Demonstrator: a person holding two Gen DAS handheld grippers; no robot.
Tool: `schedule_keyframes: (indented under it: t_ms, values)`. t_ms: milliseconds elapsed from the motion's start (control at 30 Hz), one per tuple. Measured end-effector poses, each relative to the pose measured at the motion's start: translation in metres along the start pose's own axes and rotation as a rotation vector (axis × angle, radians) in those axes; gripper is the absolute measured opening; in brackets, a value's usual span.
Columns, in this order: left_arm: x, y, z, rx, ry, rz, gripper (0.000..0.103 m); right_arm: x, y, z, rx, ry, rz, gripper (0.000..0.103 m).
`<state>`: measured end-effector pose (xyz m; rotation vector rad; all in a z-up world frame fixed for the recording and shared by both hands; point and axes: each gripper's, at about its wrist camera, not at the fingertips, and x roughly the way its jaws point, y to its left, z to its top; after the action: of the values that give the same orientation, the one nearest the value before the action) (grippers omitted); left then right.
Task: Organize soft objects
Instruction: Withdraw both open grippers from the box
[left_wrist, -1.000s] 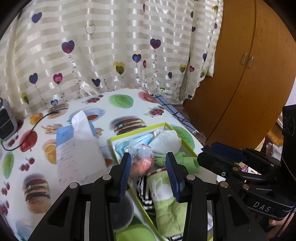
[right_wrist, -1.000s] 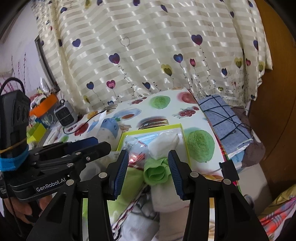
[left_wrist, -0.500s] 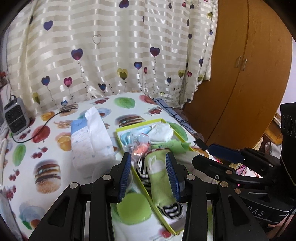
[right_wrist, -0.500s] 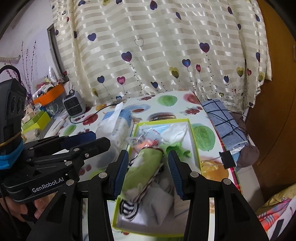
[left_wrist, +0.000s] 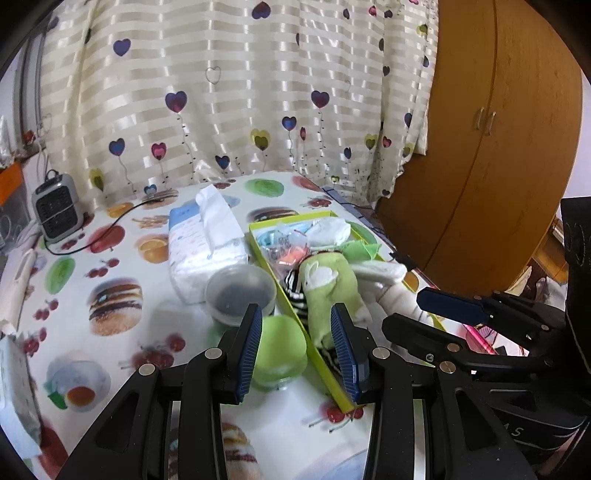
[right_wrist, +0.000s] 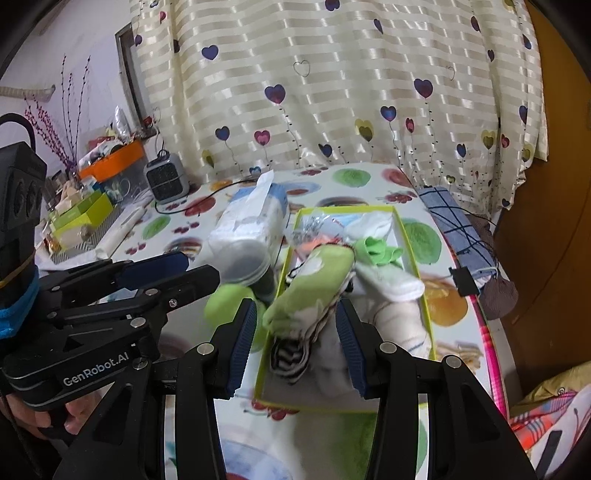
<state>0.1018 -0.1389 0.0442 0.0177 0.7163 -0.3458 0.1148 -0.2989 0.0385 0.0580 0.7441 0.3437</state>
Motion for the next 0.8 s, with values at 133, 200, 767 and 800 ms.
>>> schedule_keyframes:
  t_ms: [133, 200, 767, 800]
  values:
    - [-0.007, 0.002, -0.007, -0.010, 0.002, 0.002, 0.037, -0.006, 0.005, -0.006, -0.011, 0.005, -0.004, 0.046]
    - [-0.010, 0.002, -0.011, -0.013, 0.003, 0.007, 0.037, -0.010, 0.008, -0.009, -0.018, 0.005, -0.008, 0.046]
    - [-0.032, -0.002, -0.044, -0.010, 0.013, 0.036, 0.037, -0.025, 0.029, -0.031, -0.047, 0.021, -0.005, 0.046]
    - [-0.033, -0.002, -0.045, -0.011, 0.014, 0.034, 0.037, -0.025, 0.030, -0.032, -0.050, 0.023, -0.004, 0.046]
